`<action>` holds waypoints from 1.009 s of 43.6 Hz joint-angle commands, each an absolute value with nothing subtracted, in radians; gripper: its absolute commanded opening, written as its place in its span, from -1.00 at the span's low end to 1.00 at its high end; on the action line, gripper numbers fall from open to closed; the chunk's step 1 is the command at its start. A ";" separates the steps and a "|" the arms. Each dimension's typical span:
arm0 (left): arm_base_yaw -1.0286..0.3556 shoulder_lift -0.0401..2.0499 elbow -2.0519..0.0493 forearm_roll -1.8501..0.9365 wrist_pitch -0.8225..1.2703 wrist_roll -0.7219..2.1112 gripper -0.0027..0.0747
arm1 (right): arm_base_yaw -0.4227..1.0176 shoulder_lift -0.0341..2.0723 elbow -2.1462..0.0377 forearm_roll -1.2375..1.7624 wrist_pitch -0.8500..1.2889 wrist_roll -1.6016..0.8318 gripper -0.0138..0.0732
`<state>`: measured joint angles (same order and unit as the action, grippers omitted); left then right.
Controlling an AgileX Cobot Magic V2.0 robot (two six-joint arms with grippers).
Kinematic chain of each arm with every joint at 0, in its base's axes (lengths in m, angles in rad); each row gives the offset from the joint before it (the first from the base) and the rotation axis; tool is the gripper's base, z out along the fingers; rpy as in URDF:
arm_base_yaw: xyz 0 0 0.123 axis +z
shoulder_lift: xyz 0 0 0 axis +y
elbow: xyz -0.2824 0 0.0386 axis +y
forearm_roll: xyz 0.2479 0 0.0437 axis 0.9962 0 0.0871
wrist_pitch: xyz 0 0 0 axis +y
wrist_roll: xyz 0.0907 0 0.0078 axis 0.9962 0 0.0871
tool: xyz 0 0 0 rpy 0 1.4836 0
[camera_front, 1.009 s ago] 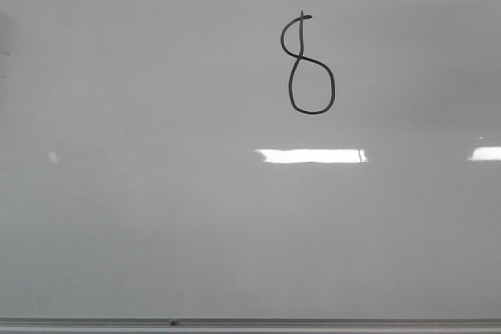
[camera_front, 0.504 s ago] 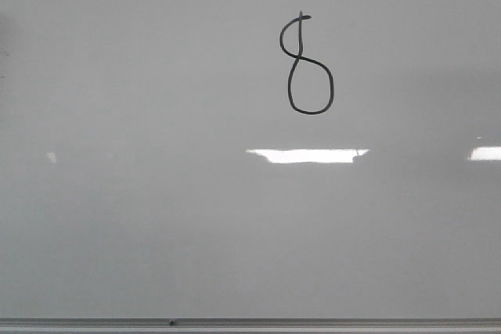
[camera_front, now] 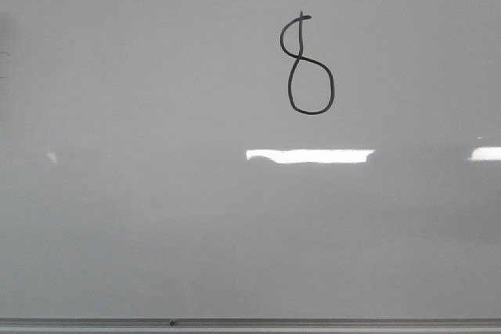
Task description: Write number 8 on whiteboard
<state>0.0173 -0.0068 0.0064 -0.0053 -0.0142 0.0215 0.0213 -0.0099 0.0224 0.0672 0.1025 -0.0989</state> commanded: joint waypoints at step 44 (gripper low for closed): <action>0.019 -0.018 0.019 -0.015 -0.098 0.022 -0.99 | 0.012 -0.028 0.024 0.072 -0.065 -0.100 -0.93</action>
<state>0.0173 -0.0068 0.0064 -0.0053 -0.0142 0.0215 0.0188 -0.0099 0.0265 0.0672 0.0155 -0.0989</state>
